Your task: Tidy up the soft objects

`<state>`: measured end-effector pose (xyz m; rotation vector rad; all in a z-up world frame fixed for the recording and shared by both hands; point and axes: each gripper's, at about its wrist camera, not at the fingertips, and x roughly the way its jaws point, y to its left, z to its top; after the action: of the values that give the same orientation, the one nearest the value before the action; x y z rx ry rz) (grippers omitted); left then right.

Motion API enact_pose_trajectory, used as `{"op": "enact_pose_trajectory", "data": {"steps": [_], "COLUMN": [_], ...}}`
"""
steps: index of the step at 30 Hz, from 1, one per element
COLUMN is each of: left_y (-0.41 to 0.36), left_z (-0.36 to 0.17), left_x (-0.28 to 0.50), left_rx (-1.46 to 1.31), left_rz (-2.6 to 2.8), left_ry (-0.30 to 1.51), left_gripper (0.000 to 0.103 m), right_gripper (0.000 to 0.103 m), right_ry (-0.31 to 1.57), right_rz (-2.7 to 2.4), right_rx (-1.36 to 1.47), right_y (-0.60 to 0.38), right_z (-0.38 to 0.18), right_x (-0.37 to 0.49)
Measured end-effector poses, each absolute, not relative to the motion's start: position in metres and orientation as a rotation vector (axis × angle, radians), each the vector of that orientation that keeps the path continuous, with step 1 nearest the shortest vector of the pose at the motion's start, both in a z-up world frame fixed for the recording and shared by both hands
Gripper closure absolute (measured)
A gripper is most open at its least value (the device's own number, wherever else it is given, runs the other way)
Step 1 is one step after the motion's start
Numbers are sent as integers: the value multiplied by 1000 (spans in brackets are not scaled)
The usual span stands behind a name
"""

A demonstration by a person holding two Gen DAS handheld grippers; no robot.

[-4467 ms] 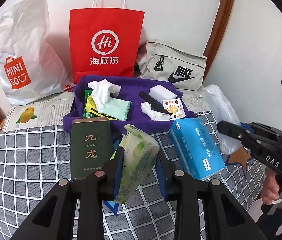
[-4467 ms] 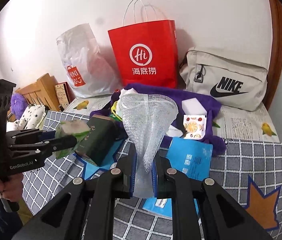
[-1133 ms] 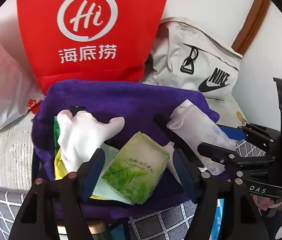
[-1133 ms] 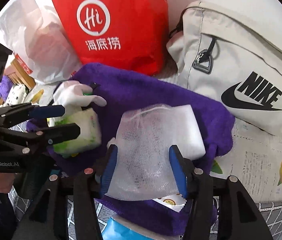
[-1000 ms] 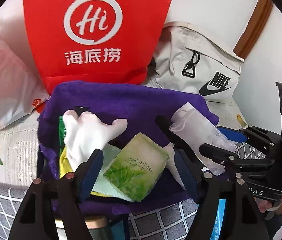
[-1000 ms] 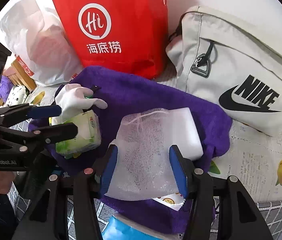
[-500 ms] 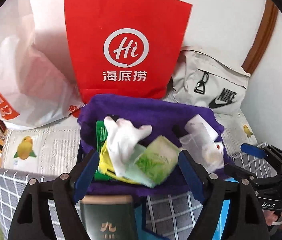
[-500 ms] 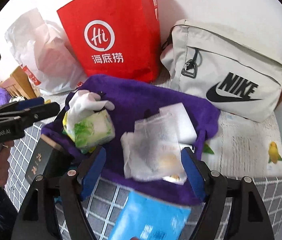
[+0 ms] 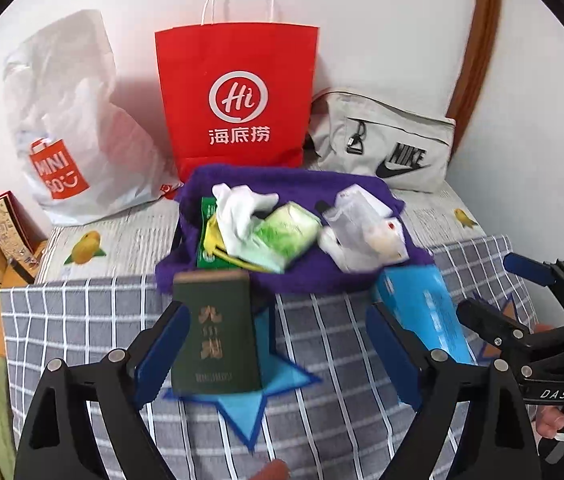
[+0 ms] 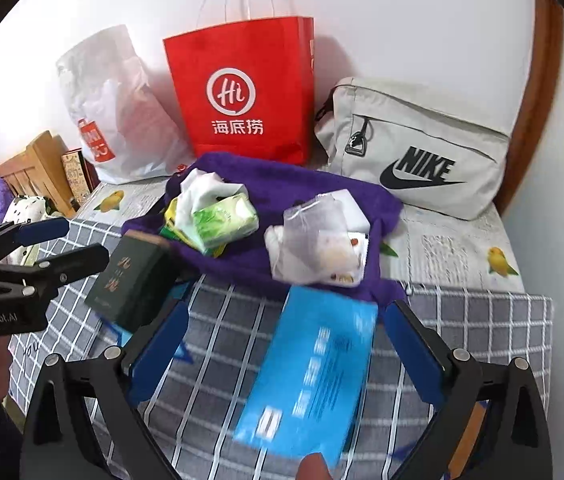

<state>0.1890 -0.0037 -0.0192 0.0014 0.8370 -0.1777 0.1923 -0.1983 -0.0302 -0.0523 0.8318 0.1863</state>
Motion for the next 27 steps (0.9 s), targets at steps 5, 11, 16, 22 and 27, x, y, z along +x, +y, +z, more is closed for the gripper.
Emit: {"op": "enact_pose_trajectory", "data": {"steps": [5,11,16,22,27], "left_y": [-10,-13,-13,-17,-20], "left_z": [-13,-10,-10,-5,-2], "left_x": [148,112,83,60,51], "left_rx": [20,9,-12,14,10], "left_rz": [-154,-129,-124,-93,-93], "left_ry": [800,785,792,773,763], "left_gripper": [13,13,13,13,13], "right_gripper": [0,0,0,0,0], "right_ry": [794,778,774,769,766], "right_rz": [180,201,210,215,219], "right_rx": [-53,-38,-17,-24,-3], "right_y": [-193,-190,-191,-190,-195], "right_z": [-21,-15,-14,-15,-14], "right_x": [151,113,90,70,60]}}
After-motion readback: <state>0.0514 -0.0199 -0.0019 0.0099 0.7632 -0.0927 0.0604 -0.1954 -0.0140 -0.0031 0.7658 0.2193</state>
